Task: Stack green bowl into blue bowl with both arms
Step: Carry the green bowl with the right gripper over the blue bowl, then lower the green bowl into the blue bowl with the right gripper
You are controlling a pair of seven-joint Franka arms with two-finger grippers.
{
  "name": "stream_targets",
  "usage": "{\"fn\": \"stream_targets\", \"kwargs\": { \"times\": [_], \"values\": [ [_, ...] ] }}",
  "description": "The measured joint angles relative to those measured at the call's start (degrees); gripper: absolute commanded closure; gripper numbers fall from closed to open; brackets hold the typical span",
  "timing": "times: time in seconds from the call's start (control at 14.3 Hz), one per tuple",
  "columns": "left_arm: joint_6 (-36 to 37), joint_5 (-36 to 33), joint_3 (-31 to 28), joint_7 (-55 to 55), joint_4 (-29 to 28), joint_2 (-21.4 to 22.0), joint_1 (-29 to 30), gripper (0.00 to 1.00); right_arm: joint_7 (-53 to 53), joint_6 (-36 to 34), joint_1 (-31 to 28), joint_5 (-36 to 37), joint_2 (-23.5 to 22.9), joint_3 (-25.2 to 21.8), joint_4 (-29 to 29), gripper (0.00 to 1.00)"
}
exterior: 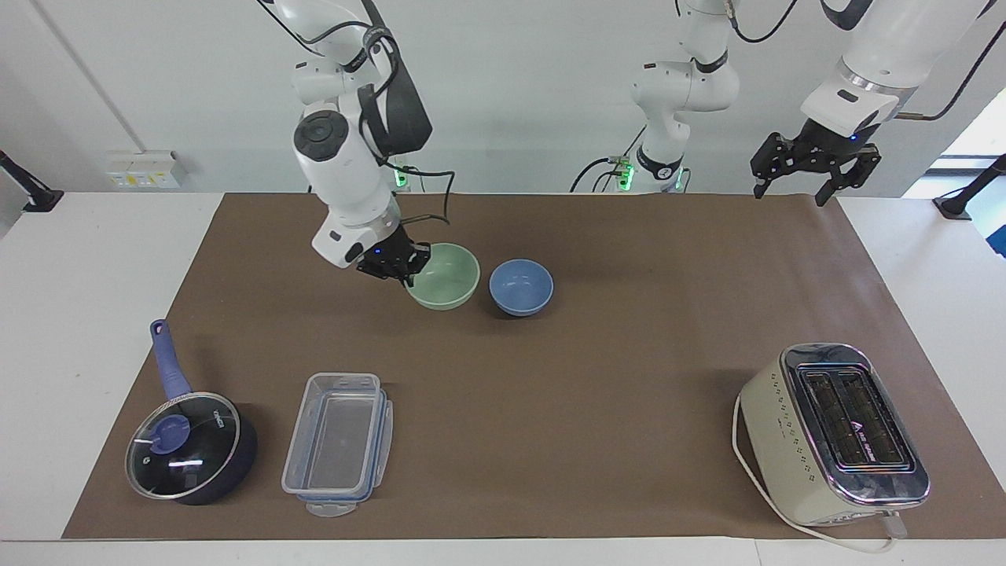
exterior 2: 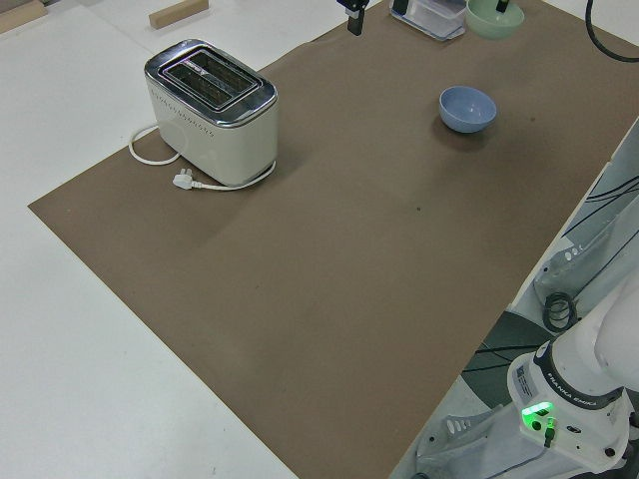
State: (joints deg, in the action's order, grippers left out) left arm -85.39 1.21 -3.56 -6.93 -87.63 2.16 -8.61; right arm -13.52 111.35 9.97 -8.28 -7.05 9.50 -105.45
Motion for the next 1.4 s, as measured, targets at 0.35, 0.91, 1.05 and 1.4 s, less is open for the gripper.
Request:
{"fn": "stream_targets", "kwargs": {
  "times": [0.35,0.91,1.05,1.4],
  "values": [
    [0.0,0.0,0.0,0.0,0.0,0.0,0.0,0.0,-10.2,2.4,8.1,0.0,-1.8,0.0,1.2,1.0],
    [0.0,0.0,0.0,0.0,0.0,0.0,0.0,0.0,-11.5,8.4,10.0,0.0,-6.3,0.0,-0.3,1.0],
    [0.0,0.0,0.0,0.0,0.0,0.0,0.0,0.0,-10.6,8.6,10.0,0.0,-6.7,0.0,-1.0,1.0],
    [0.0,0.0,0.0,0.0,0.0,0.0,0.0,0.0,-8.6,8.6,10.7,0.0,-6.7,0.0,-3.8,1.0]
  ]
}}
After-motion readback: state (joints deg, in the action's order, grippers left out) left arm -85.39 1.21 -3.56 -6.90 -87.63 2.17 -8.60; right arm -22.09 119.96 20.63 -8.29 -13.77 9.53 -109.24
